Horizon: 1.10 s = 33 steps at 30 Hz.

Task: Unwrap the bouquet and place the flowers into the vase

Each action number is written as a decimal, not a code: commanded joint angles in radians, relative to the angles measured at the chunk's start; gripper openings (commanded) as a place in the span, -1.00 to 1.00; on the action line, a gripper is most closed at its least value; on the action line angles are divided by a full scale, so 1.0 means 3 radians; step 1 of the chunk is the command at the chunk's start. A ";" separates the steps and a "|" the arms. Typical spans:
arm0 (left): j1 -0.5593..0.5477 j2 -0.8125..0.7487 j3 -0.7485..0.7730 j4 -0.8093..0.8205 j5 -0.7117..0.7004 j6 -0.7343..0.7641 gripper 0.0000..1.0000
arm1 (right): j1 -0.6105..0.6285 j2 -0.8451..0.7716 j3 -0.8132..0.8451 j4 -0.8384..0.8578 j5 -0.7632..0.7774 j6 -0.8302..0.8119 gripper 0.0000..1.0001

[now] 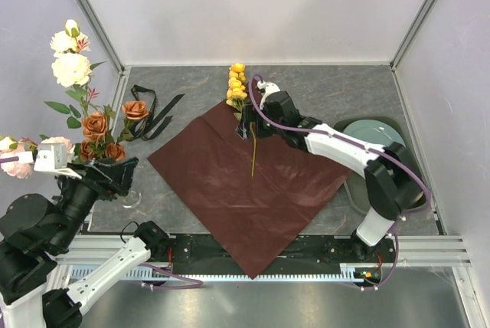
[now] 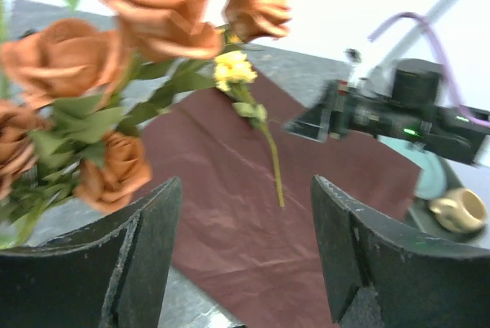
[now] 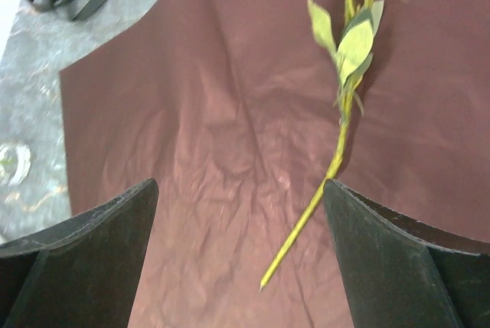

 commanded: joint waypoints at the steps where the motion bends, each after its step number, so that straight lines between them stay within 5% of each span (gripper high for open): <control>1: 0.0005 0.0034 0.0194 0.0385 0.1062 0.0382 0.44 | 0.0015 0.0392 0.0408 0.0076 0.0350 -0.0070 0.89; 9: 0.0005 0.0260 0.0318 0.0524 0.2159 0.0449 0.41 | 0.0005 0.1200 0.1165 -0.0215 0.0769 -0.0326 0.63; 22: 0.0005 0.0244 -0.0147 0.0794 0.2190 0.0230 0.23 | -0.0077 0.1973 0.1927 -0.0466 0.0975 -0.0715 0.47; 33: 0.0005 0.0162 -0.0409 0.0933 0.2180 -0.0134 0.14 | -0.0154 0.2244 0.2254 -0.0358 0.0699 -0.0740 -0.43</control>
